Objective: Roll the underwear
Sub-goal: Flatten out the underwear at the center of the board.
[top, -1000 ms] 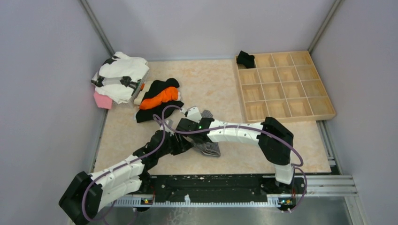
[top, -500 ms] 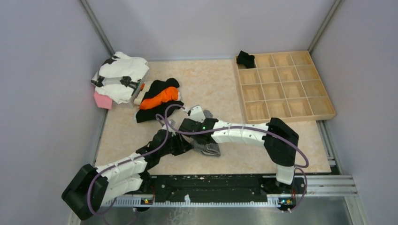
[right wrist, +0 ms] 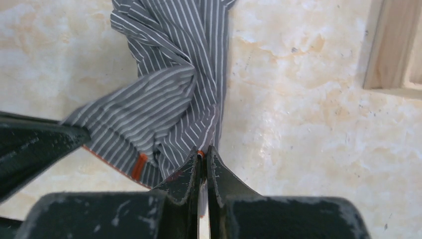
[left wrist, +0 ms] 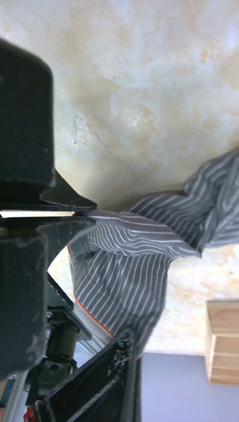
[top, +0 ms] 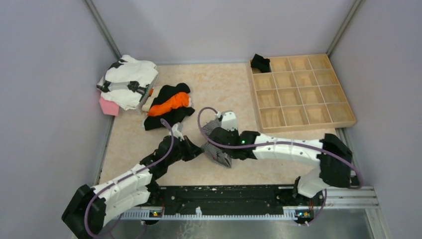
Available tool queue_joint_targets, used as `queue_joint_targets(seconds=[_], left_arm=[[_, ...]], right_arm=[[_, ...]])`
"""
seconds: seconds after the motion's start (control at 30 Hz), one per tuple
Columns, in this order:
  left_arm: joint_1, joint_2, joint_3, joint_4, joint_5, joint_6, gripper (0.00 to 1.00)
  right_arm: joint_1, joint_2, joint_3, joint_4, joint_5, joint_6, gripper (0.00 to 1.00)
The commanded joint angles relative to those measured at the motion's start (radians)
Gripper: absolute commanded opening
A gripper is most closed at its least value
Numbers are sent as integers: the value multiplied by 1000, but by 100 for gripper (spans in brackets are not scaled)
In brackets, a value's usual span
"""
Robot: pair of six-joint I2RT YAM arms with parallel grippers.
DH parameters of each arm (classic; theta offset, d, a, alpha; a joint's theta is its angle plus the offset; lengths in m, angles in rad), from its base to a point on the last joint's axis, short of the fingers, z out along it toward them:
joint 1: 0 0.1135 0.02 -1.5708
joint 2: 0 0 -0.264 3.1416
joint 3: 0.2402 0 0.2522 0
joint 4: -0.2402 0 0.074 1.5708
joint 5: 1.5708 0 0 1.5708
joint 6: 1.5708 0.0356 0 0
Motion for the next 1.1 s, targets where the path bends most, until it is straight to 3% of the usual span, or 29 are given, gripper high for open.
queue_joint_targets(seconds=[0.0,0.23,0.37,0.5,0.67,0.83,0.9,1.07], left_arm=[[-3,-96,121,-136,-105,8,0],[-2,-347,274,-373,-283,125,0],[-3,-363,417,-500,-362,185,0],[-2,-360,503,-550,-387,217,0],[-2,-320,532,-548,-376,212,0],[-2,-192,562,-501,-418,221,0],[-1,-116,609,-479,-434,257,0],[34,98,781,-370,-407,371,0]], right_arm=[[-2,-237,-130,101,50,108,0],[-4,-703,-356,254,98,136,0],[-5,-956,-449,354,57,48,0],[-4,-1075,-463,352,41,20,0],[-5,-1062,-451,327,23,26,0],[-33,-915,-335,253,97,-18,0],[-117,-847,-262,256,43,-90,0],[-525,-674,-133,385,-417,-189,0]])
